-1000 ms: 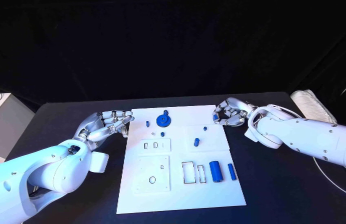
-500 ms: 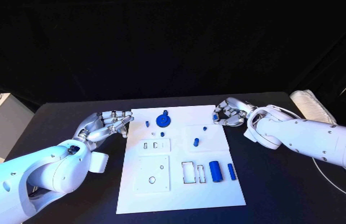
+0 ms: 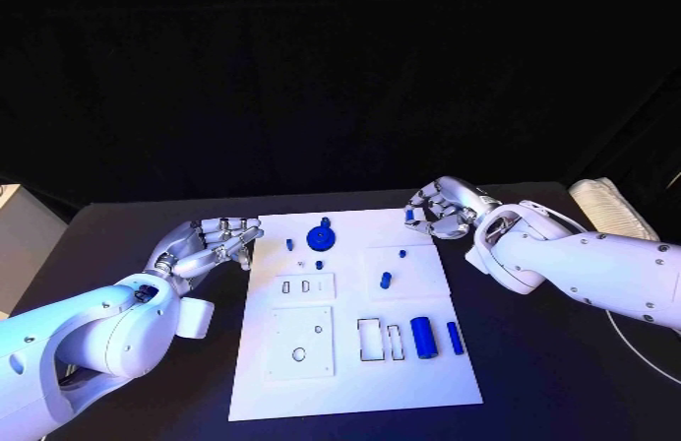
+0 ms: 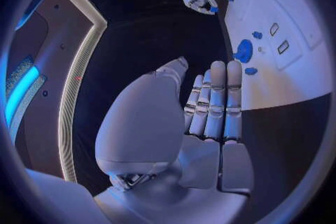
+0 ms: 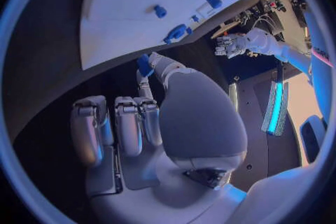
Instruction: Assemble the parts on the task board
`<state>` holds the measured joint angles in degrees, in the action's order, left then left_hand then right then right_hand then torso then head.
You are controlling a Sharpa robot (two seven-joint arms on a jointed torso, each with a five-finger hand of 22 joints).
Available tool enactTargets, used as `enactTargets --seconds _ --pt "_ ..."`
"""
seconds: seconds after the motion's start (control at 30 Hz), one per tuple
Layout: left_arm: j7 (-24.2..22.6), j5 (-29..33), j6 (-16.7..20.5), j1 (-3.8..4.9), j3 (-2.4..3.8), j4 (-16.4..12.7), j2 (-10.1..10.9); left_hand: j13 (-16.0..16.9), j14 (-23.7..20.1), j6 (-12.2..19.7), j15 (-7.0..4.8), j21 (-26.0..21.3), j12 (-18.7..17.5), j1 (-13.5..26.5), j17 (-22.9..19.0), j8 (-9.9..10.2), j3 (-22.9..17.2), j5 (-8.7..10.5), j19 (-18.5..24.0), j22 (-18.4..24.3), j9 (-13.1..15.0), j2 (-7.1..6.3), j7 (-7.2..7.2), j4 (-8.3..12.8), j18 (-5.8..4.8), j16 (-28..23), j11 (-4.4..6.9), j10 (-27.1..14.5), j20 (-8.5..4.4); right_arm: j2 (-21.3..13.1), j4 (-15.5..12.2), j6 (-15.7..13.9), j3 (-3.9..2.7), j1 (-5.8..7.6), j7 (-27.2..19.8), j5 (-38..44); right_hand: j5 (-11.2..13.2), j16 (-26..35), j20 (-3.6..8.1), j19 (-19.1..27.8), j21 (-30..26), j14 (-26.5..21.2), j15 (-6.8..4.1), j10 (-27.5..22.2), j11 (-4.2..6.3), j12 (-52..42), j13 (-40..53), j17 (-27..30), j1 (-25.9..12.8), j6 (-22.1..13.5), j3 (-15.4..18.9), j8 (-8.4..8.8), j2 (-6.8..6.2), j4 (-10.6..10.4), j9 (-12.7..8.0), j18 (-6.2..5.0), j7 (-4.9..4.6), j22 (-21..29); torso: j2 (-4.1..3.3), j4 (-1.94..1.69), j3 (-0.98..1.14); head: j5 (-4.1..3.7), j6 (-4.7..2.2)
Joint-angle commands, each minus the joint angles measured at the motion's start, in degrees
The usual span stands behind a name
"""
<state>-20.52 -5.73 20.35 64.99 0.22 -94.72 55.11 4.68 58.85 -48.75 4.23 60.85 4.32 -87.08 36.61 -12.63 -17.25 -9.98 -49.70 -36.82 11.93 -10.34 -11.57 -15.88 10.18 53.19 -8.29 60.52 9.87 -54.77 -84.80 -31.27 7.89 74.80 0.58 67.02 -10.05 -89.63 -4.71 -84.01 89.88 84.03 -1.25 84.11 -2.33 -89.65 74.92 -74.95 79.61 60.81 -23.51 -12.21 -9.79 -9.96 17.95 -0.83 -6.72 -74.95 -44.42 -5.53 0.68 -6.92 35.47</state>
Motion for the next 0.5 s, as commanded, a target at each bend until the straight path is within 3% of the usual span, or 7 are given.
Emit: enactTargets --seconds 0.03,0.2,0.4,0.5 --pt "0.06 -0.3 -1.12 0.05 0.04 0.06 -0.43 0.16 -0.56 -0.01 -0.06 0.41 0.48 -0.33 -0.14 0.12 -0.54 0.27 0.57 -0.11 0.18 -0.13 -0.01 -0.17 0.39 0.5 0.09 0.2 0.04 0.6 -3.41 -3.72 -0.04 0.52 7.79 3.86 0.26 -0.37 0.32 -5.99 0.12 5.97 -0.54 5.89 0.38 -0.35 15.08 -15.05 0.15 0.26 -0.24 -0.37 0.8 -0.04 0.38 0.83 0.34 -15.05 0.34 0.19 -0.12 0.19 0.36" --pt "0.56 -0.93 -1.07 0.05 0.03 0.42 -0.91 0.81 -0.45 -0.05 -0.27 0.86 2.16 0.11 -0.31 -0.06 -0.85 0.31 0.77 -0.26 0.39 -0.41 0.08 -0.31 0.42 1.01 0.39 1.93 -0.07 3.5 -6.67 -3.71 0.01 0.62 12.31 5.93 0.26 -0.37 0.32 -5.99 0.12 5.97 -0.55 5.89 0.38 -0.35 15.08 -15.05 0.14 0.25 -0.25 -0.37 0.79 -0.03 0.39 0.83 0.34 -15.05 0.55 0.23 -0.26 0.62 0.8" --pt "1.76 -2.09 -0.75 0.05 0.03 1.09 -1.57 2.24 0.14 0.24 -0.62 1.42 5.19 0.59 0.0 -0.61 -1.15 0.34 0.77 -0.41 0.74 -0.69 0.29 -0.25 0.42 2.69 0.82 3.1 -0.34 8.28 -8.6 -3.34 0.28 -0.74 15.1 8.14 0.26 -0.37 0.33 -5.99 0.12 5.97 -0.56 5.89 0.38 -0.35 15.08 -15.05 0.09 0.25 -0.28 -0.41 0.8 -0.02 0.4 0.83 0.35 -15.05 0.76 0.17 -0.37 1.4 1.61" --pt "2.61 -3.29 -0.81 0.05 0.02 1.29 -1.82 4.35 1.22 0.0 -1.07 2.05 8.98 0.69 0.75 -1.57 -0.97 0.47 0.46 -0.59 1.24 -0.97 0.59 0.17 0.46 5.02 1.42 4.41 -0.67 10.45 -8.94 -3.27 0.46 -1.71 16.28 9.37 0.27 -0.37 0.35 -5.99 0.12 5.97 -0.57 5.89 0.38 -0.35 15.08 -15.05 0.03 0.2 -0.29 -0.41 0.8 -0.02 0.41 0.83 0.33 -15.05 0.91 0.02 -0.46 1.93 2.23"
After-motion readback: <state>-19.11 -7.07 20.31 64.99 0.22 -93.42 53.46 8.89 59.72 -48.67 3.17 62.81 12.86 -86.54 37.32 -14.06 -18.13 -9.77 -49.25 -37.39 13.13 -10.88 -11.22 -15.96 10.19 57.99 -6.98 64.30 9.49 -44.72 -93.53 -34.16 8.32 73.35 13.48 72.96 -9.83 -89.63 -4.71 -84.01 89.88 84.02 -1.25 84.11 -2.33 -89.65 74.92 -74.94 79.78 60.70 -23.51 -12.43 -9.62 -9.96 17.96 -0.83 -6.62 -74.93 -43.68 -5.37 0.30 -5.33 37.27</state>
